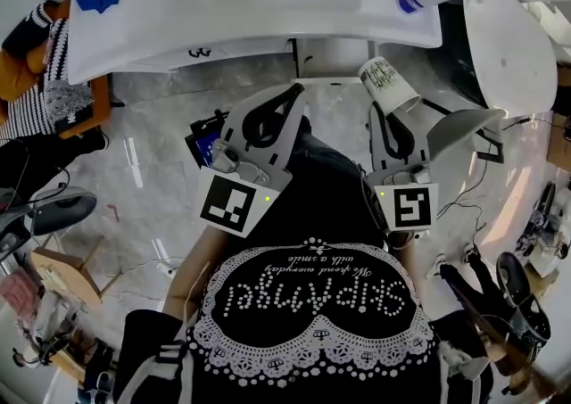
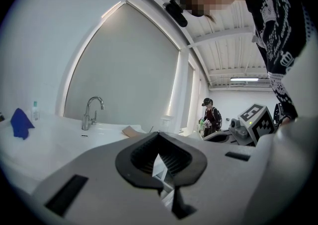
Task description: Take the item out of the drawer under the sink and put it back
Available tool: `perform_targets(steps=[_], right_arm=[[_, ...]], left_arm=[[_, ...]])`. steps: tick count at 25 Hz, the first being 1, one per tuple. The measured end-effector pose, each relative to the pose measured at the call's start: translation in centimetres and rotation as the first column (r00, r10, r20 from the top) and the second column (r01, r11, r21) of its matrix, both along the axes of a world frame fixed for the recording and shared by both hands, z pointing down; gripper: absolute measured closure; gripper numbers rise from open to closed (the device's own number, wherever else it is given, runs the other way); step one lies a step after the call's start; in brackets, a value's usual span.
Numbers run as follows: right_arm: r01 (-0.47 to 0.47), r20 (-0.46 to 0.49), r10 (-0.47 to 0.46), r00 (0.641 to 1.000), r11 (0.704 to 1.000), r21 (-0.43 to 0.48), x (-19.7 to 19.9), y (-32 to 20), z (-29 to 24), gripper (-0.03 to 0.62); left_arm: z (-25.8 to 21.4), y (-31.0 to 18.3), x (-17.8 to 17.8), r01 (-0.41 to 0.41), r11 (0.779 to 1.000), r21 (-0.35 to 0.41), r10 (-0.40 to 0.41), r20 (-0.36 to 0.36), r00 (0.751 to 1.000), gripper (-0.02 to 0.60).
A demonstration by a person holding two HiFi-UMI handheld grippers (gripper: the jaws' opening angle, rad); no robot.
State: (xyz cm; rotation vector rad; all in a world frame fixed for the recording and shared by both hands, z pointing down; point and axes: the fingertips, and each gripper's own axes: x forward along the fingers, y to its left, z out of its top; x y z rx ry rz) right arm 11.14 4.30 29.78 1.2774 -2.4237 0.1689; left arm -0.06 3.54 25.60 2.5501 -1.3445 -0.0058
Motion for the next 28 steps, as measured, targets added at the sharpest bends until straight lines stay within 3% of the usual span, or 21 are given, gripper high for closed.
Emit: perform_targets(steps=[28], right_arm=[[0.11, -0.131, -0.128, 0.983, 0.984, -0.138, 0.7, -1.7, 7.3, 0.569]], left_arm=[[-0.5, -0.6, -1.1, 0.086, 0.996, -0.004, -0.086, 0.023, 0.996, 0.577]])
